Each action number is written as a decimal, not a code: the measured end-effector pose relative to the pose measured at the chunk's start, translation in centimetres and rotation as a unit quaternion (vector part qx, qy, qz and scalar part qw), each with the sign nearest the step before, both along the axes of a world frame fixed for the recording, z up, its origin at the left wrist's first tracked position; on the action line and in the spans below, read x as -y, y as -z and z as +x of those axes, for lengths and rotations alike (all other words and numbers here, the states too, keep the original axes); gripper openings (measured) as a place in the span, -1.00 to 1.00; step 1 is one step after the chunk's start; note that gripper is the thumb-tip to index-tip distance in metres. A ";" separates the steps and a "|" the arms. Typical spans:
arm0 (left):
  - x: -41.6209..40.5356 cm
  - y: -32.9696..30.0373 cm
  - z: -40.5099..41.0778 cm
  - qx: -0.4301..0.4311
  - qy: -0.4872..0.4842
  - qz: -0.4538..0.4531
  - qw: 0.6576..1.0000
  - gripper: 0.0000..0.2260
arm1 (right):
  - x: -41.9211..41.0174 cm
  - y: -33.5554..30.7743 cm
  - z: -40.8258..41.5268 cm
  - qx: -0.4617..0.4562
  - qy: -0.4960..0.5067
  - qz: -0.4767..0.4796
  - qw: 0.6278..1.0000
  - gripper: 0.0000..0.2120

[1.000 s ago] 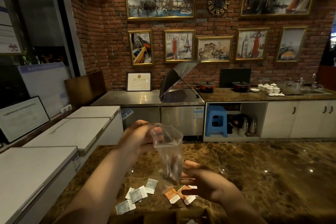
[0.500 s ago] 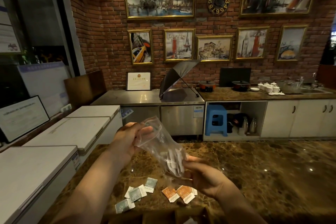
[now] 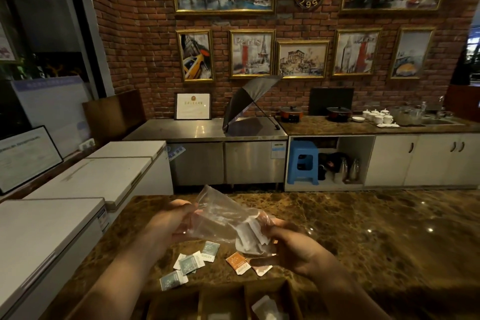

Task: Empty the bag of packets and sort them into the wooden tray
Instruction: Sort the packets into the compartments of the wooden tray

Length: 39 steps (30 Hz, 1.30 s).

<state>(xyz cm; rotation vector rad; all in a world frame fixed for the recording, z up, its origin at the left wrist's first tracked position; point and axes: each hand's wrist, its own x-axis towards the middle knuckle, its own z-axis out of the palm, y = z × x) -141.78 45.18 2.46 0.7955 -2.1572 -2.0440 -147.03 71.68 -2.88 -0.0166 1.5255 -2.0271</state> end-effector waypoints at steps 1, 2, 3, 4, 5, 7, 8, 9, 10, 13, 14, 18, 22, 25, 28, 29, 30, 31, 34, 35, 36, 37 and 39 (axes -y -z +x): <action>0.2 0.2 0.1 -0.001 0.010 -0.004 1.000 -0.80 | -0.1 0.0 -0.1 -0.004 0.008 0.023 1.000 -0.71; 0.4 0.4 0.2 -0.005 0.014 -0.002 1.000 -0.84 | -0.2 0.0 -0.1 -0.009 0.019 0.049 0.999 -0.74; 0.5 0.5 0.3 -0.010 0.009 0.004 1.000 -0.86 | -0.2 0.0 -0.2 -0.019 0.030 0.073 0.997 -0.75; 0.6 0.5 0.2 -0.020 -0.005 0.004 1.000 -0.86 | -0.3 0.0 -0.3 -0.036 0.036 0.097 0.994 -0.75; 0.5 0.4 0.1 -0.037 -0.021 -0.015 0.999 -0.85 | -0.2 0.0 -0.3 -0.062 0.032 0.124 0.990 -0.75; 0.2 -0.2 -0.1 -0.092 -0.031 -0.092 0.991 -0.79 | 0.1 -0.2 -0.2 -0.124 0.015 0.187 0.974 -0.79; -0.2 -0.4 -0.3 -0.124 -0.016 -0.130 0.984 -0.76 | 0.3 -0.4 -0.2 -0.156 0.007 0.219 0.963 -0.82; -0.7 -0.8 -0.3 -0.147 0.015 -0.166 0.975 -0.74 | 0.5 -0.6 -0.2 -0.185 -0.003 0.251 0.950 -0.85; -1.3 -1.1 -0.4 -0.157 0.055 -0.199 0.966 -0.73 | 0.8 -0.9 -0.1 -0.210 -0.016 0.282 0.936 -0.84; -3.0 -0.8 -1.0 -0.157 0.167 -0.270 0.935 -0.62 | 1.9 -1.7 0.1 -0.264 -0.067 0.358 0.893 -0.64; -3.5 -0.4 -1.1 -0.141 0.208 -0.296 0.922 -0.55 | 2.3 -1.7 0.2 -0.280 -0.085 0.383 0.876 -0.56; -4.8 1.9 -1.3 -0.062 0.334 -0.352 0.872 -0.35 | 3.8 -1.7 0.4 -0.323 -0.152 0.447 0.820 -0.41; -4.8 4.0 -0.9 -0.043 0.323 -0.326 0.887 -0.40 | 4.3 -0.9 0.7 -0.348 -0.182 0.480 0.785 -0.34; -4.2 5.2 -0.6 -0.030 0.319 -0.330 0.888 -0.43 | 4.4 -0.3 0.9 -0.367 -0.186 0.493 0.767 -0.34; -3.7 6.1 -0.4 -0.038 0.298 -0.332 0.894 -0.54 | 4.5 0.0 0.8 -0.385 -0.189 0.479 0.766 -0.42; -3.7 6.5 -0.3 -0.044 0.290 -0.326 0.899 -0.58 | 4.6 0.2 0.8 -0.383 -0.186 0.471 0.773 -0.44; -3.5 6.8 -0.2 -0.052 0.281 -0.318 0.904 -0.61 | 4.6 0.3 0.7 -0.380 -0.179 0.459 0.783 -0.47; -3.4 7.1 -0.2 -0.058 0.271 -0.310 0.909 -0.64 | 4.6 0.5 0.6 -0.374 -0.167 0.444 0.797 -0.49; -2.9 7.7 0.1 -0.068 0.253 -0.300 0.917 -0.69 | 4.4 0.8 0.6 -0.333 -0.144 0.404 0.840 -0.49; -2.8 7.9 0.2 -0.072 0.252 -0.298 0.918 -0.68 | 4.3 0.8 0.5 -0.323 -0.146 0.397 0.846 -0.46; -2.7 7.9 0.2 -0.074 0.252 -0.295 0.919 -0.69 | 4.1 0.8 0.5 -0.315 -0.150 0.392 0.851 -0.44; -2.6 8.0 0.3 -0.074 0.252 -0.292 0.920 -0.69 | 4.0 0.8 0.5 -0.305 -0.157 0.391 0.854 -0.42; -2.3 8.2 0.4 -0.079 0.248 -0.287 0.922 -0.69 | 3.8 0.8 0.4 -0.287 -0.174 0.395 0.855 -0.39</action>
